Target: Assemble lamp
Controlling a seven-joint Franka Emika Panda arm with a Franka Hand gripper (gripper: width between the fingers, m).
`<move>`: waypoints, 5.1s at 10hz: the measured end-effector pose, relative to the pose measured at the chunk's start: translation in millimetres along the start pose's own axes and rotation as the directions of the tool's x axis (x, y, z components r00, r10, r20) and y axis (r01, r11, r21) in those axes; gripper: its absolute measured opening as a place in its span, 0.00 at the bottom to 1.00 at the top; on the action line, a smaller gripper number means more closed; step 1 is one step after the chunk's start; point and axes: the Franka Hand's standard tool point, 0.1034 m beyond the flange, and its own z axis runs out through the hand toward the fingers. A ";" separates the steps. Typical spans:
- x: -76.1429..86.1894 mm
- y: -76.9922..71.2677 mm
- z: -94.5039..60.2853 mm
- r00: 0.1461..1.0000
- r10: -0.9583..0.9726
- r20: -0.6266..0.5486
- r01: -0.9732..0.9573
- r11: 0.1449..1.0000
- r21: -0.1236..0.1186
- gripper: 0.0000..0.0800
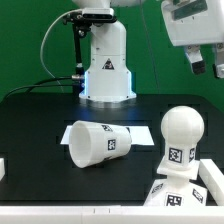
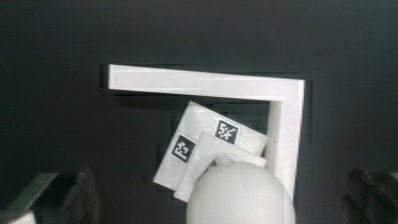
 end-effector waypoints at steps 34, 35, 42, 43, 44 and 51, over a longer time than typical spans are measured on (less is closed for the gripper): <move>64.1 161.3 67.8 -0.092 -0.934 0.345 0.586 -0.331 -0.739 0.87; 62.2 163.3 70.7 -0.098 -0.931 0.353 0.582 -0.341 -0.738 0.87; 121.9 192.8 86.3 -0.198 -0.864 0.462 0.485 -0.496 -0.720 0.87; 122.2 190.8 86.4 -0.212 -0.860 0.464 0.481 -0.505 -0.716 0.87; 124.1 185.7 84.3 -0.223 -0.848 0.480 0.479 -0.524 -0.704 0.87; 123.1 168.8 84.7 -0.278 -0.810 0.516 0.465 -0.583 -0.666 0.87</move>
Offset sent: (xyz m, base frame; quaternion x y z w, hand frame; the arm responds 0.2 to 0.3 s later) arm 0.0000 0.0000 0.0000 0.0000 0.0000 -0.1938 0.9810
